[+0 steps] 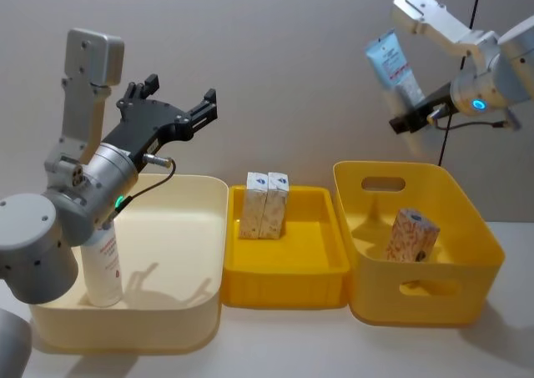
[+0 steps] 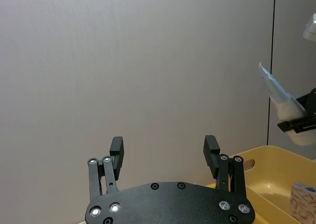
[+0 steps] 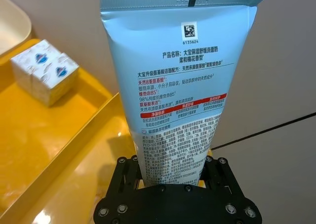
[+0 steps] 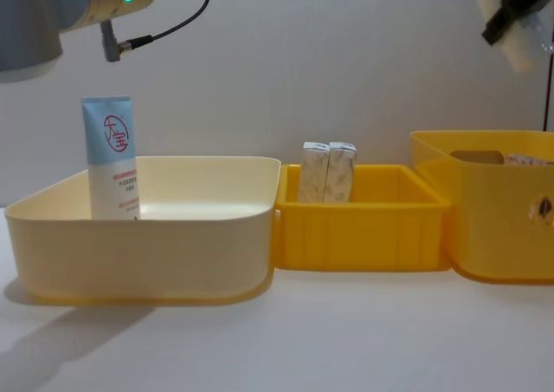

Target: Bimanual collaborative sorting of washing and personal care products

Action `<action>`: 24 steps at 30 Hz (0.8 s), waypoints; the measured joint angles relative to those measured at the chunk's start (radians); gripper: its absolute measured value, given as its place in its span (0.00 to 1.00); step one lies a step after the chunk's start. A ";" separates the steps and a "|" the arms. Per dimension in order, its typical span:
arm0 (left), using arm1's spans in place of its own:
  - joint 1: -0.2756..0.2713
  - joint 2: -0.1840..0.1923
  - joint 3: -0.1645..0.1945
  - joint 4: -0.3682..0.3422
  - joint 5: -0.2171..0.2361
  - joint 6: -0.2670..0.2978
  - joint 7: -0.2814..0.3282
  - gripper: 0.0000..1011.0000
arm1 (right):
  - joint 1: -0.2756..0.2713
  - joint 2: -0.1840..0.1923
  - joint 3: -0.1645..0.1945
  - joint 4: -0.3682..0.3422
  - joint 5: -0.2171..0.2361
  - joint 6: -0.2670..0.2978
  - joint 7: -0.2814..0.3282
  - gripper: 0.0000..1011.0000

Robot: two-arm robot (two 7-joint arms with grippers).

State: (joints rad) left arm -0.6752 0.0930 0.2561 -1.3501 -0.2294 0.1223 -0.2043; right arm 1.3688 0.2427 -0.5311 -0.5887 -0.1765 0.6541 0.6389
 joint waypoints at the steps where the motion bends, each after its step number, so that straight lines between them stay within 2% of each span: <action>1: 0.000 0.000 0.000 0.000 0.000 0.000 0.000 0.99 | 0.006 0.001 -0.007 0.014 -0.001 0.002 0.029 0.52; 8: 0.000 0.000 0.000 0.000 0.000 0.000 0.000 0.99 | 0.033 0.001 -0.040 0.076 -0.002 0.007 0.150 0.53; 9: 0.000 0.000 0.000 0.000 0.000 0.000 0.000 0.99 | 0.040 0.000 -0.049 0.092 -0.003 0.006 0.175 0.57; 10: 0.000 0.000 0.000 0.000 0.000 0.000 0.000 0.99 | 0.040 0.000 -0.049 0.092 -0.003 0.006 0.175 0.57; 12: 0.000 0.000 0.000 0.000 0.000 0.000 0.000 0.99 | 0.049 -0.003 -0.060 0.118 -0.003 0.004 0.219 0.67; 15: 0.000 0.000 0.000 0.000 0.000 0.000 0.000 0.99 | 0.063 -0.010 -0.077 0.160 -0.004 -0.004 0.271 0.72; 16: 0.000 0.000 0.000 0.000 0.000 0.000 0.000 0.99 | 0.071 -0.015 -0.085 0.181 -0.005 -0.012 0.296 0.78; 19: 0.000 0.000 0.000 0.000 0.000 0.000 0.000 0.99 | 0.081 -0.020 -0.095 0.213 -0.007 -0.022 0.336 0.83; 21: 0.000 0.000 0.000 0.000 0.000 0.000 0.000 0.99 | 0.085 -0.023 -0.102 0.232 -0.008 -0.027 0.370 0.93; 24: 0.000 0.000 0.000 0.000 0.000 0.000 0.000 0.99 | 0.089 -0.026 -0.111 0.253 -0.010 -0.033 0.406 0.98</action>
State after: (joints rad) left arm -0.6752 0.0929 0.2561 -1.3501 -0.2295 0.1224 -0.2043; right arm 1.4578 0.2164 -0.6420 -0.3360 -0.1866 0.6210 1.0450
